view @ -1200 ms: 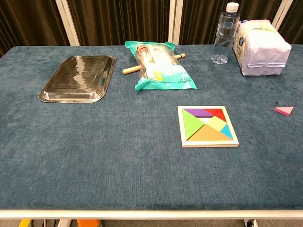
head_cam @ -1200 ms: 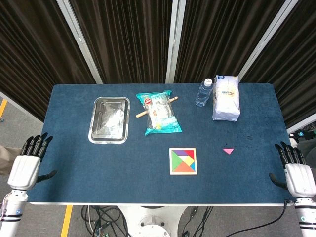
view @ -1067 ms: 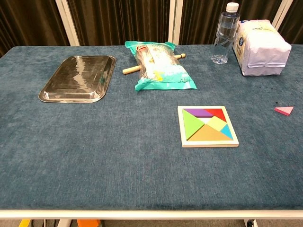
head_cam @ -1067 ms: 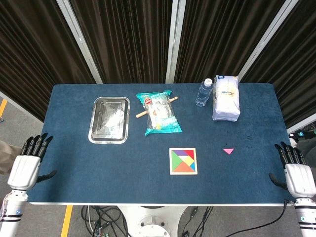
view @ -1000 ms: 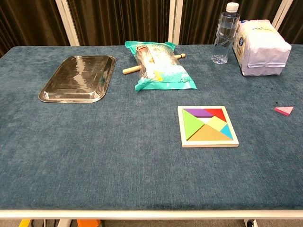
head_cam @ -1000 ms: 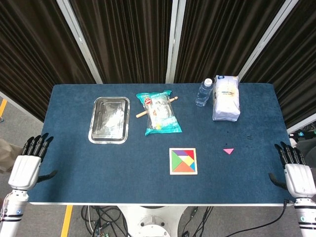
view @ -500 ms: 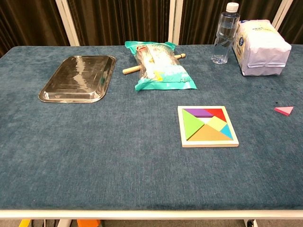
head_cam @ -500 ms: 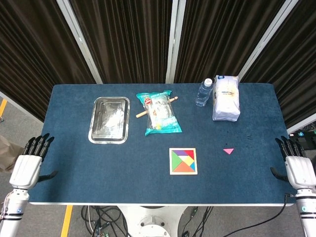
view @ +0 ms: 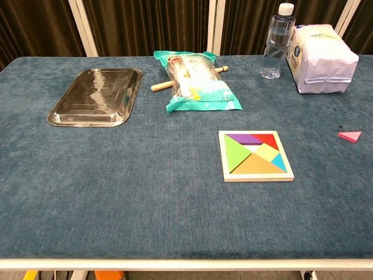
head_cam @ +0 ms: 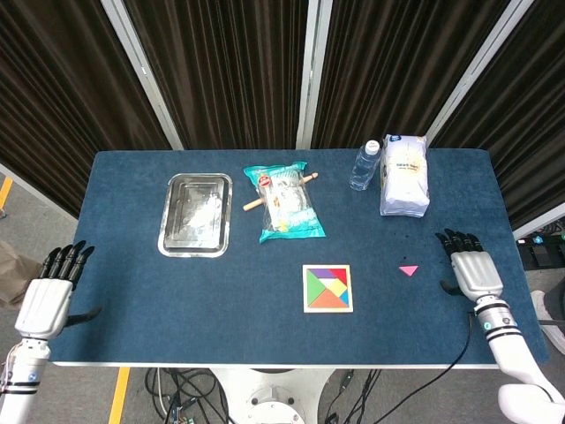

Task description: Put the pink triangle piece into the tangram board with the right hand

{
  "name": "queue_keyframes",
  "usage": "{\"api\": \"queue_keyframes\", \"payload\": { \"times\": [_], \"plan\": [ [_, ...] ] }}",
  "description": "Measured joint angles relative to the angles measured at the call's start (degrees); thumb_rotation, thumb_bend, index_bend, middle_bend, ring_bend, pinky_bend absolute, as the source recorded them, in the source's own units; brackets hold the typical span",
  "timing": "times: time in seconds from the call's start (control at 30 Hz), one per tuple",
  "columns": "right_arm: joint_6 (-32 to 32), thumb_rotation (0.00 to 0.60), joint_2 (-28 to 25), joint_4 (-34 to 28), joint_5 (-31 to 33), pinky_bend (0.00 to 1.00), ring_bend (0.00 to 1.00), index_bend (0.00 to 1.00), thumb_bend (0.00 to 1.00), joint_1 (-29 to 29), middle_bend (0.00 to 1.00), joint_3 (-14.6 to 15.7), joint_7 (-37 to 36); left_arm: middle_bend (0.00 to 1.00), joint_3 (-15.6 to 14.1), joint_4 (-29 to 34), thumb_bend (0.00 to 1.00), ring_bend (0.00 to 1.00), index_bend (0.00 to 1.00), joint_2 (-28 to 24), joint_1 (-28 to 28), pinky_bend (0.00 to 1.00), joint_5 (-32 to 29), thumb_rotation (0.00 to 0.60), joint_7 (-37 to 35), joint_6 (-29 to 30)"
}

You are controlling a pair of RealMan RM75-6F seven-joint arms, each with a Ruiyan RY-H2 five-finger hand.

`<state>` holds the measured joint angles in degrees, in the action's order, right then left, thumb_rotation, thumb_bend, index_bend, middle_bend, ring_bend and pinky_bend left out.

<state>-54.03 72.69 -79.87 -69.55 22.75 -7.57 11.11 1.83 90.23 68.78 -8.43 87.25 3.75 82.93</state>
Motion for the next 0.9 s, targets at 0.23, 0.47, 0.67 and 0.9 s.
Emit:
{"api": "queue_keyframes", "payload": {
  "times": [0.23, 0.47, 0.67, 0.9],
  "plan": [
    [2.4, 0.6, 3.6, 1.1, 3.1, 0.0, 0.0, 0.04, 0.16, 2.6, 0.0, 0.6, 4.3, 0.0, -0.2, -0.6, 0.0, 0.0, 0.0, -0.1, -0.3, 0.0, -0.1, 0.6, -0.9, -0.7],
    [3.0, 0.6, 5.4, 2.6, 3.8, 0.0, 0.0, 0.13, 0.18, 4.1, 0.0, 0.7, 5.3, 0.0, -0.5, -1.1, 0.0, 0.0, 0.0, -0.1, -0.1, 0.0, -0.5, 0.6, -1.8, -1.1],
    [4.3, 0.6, 7.6, 4.4, 4.1, 0.0, 0.0, 0.22, 0.2, 5.6, 0.0, 0.6, 4.7, 0.0, -0.6, -1.1, 0.0, 0.0, 0.0, -0.7, 0.2, 0.0, -0.7, 0.6, -2.1, -0.9],
    [4.5, 0.6, 9.2, 5.5, 4.3, 0.0, 0.0, 0.31, 0.21, 6.4, 0.0, 0.9, 4.4, 0.0, -0.8, -1.3, 0.0, 0.0, 0.0, -0.9, 0.2, 0.0, -1.0, 0.6, -2.5, -1.4]
  ]
}}
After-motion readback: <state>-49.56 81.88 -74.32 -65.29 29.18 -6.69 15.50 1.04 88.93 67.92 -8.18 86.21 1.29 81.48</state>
